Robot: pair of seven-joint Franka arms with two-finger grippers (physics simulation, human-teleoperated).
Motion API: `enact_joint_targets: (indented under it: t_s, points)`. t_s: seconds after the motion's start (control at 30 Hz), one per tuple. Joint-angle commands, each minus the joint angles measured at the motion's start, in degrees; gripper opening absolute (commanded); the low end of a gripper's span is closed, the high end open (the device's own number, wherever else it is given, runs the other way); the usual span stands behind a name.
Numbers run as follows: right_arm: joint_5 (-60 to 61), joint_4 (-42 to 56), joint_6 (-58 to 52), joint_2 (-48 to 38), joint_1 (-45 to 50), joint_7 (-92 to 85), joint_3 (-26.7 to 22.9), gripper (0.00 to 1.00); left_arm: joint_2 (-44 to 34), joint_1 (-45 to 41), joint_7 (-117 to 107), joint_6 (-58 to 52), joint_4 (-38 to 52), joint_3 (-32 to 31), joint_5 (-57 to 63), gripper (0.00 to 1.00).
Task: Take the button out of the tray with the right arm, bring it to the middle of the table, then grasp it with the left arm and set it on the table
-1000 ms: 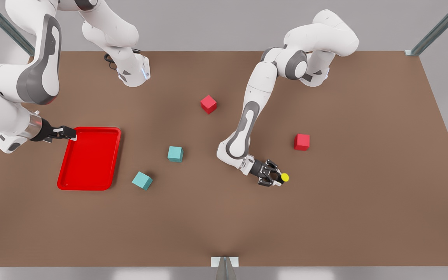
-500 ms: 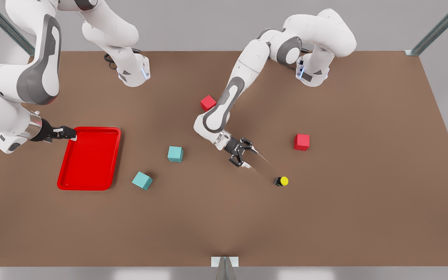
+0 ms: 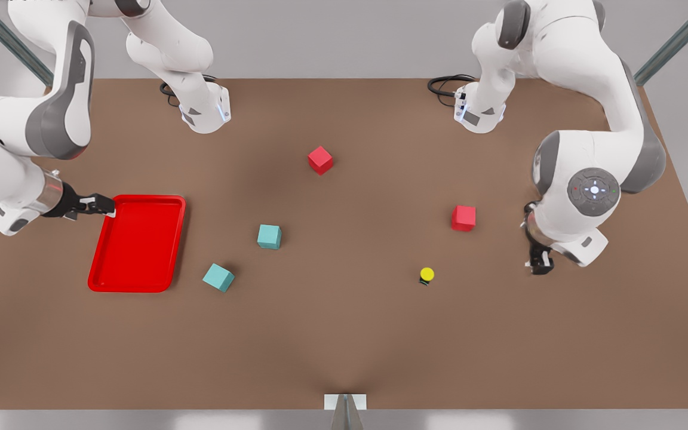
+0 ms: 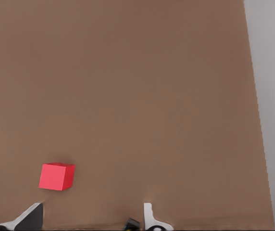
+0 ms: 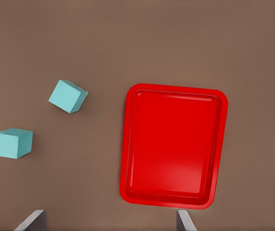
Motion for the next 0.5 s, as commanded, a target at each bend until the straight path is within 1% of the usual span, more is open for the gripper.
enact_joint_targets:
  t_s: [0.0,0.03,0.07,0.13,0.2,0.27,0.47]
  points:
    - [-0.22,-0.14,1.25,0.08,0.03,-0.01,0.02,1.00,-5.77,10.52,99.72,-3.17,-4.69,-9.62,-7.17,1.00]
    - [-0.40,-0.15,1.87,-0.10,0.11,-0.01,0.28,1.00,-15.18,10.00,99.99,10.88,-19.71,-9.97,-4.19,1.00]
    - [-1.62,0.03,1.52,-0.28,1.34,0.08,0.63,1.00,-15.89,10.09,99.99,10.99,-20.96,-10.41,-1.63,1.00]
    - [-1.63,0.21,0.81,-1.51,1.61,0.08,0.63,1.00,-15.98,10.61,99.90,9.67,-20.96,-10.41,1.62,1.00]
    - [-1.80,0.21,-0.68,-3.70,1.52,0.08,0.55,1.00,-14.67,11.49,98.58,8.53,-20.26,-10.23,1.53,1.00]
    - [-2.50,0.21,-0.86,-4.41,1.52,-0.01,0.90,1.00,-13.52,11.75,97.17,10.11,-19.12,-10.14,1.00,1.00]
    - [-2.68,-0.06,-1.47,-4.06,1.61,0.08,0.98,1.00,-13.52,12.11,97.26,10.28,-19.03,-10.14,1.53,1.00]
